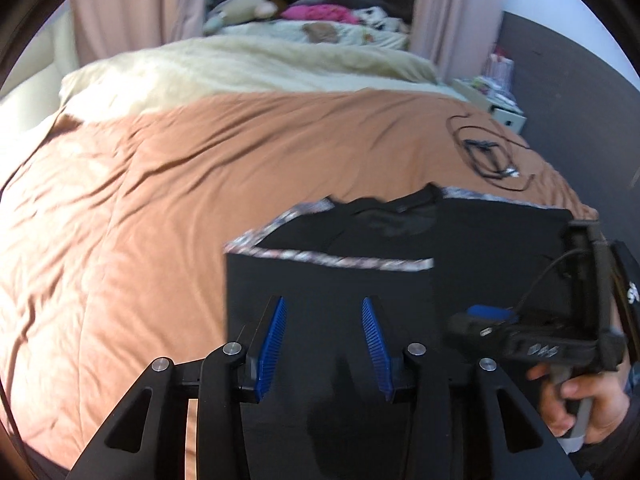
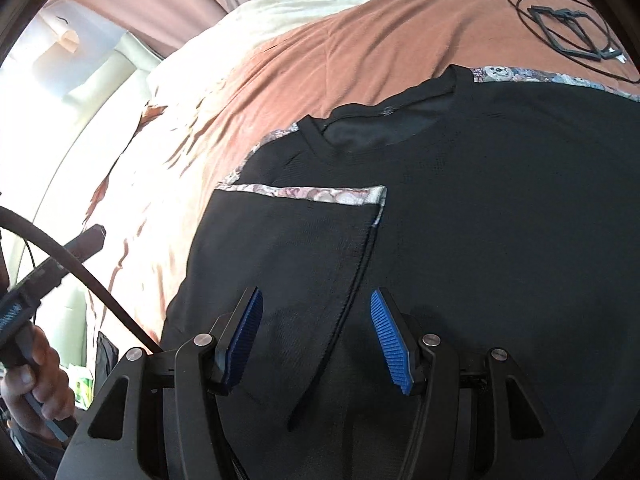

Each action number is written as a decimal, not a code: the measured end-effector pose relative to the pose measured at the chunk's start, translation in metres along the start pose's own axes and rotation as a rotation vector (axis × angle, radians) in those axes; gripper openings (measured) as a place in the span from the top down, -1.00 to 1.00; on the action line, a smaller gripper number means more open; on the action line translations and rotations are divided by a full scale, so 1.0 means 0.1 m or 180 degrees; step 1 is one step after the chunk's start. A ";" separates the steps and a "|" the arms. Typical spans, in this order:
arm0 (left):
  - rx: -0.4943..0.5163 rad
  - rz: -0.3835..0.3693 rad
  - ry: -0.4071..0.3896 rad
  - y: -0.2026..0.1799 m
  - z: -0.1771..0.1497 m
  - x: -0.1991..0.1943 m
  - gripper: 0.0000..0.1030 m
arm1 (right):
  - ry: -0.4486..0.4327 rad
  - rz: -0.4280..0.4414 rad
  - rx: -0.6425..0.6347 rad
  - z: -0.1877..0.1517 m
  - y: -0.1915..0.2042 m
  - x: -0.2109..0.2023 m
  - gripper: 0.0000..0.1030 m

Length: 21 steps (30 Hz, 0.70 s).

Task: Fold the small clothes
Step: 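Withdraw both open grippers and move them to the shirt's other side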

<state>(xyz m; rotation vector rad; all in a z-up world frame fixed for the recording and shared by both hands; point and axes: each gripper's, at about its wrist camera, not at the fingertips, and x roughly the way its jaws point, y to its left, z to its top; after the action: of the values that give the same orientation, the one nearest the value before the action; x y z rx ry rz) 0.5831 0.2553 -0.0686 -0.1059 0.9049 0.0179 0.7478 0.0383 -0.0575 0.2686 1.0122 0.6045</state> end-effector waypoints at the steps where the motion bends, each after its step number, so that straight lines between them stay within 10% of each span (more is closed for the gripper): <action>1: -0.0046 0.0041 0.0024 0.07 -0.04 0.03 0.18 | 0.0012 0.0010 0.0006 0.00 0.00 0.03 -0.06; 12: -0.0445 0.0242 0.0364 0.69 -0.52 0.54 0.24 | 0.0060 -0.0254 -0.0072 0.01 -0.03 0.35 -0.05; 21: -0.0660 0.0308 0.0521 0.88 -0.81 0.75 0.92 | 0.0023 -0.0447 -0.0219 0.19 0.06 0.64 0.92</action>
<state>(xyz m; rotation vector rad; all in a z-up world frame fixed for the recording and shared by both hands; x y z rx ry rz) 0.5606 0.3328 -0.1842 -0.2595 1.0699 0.1956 0.7863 0.0821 -0.0908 0.1333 1.0062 0.5120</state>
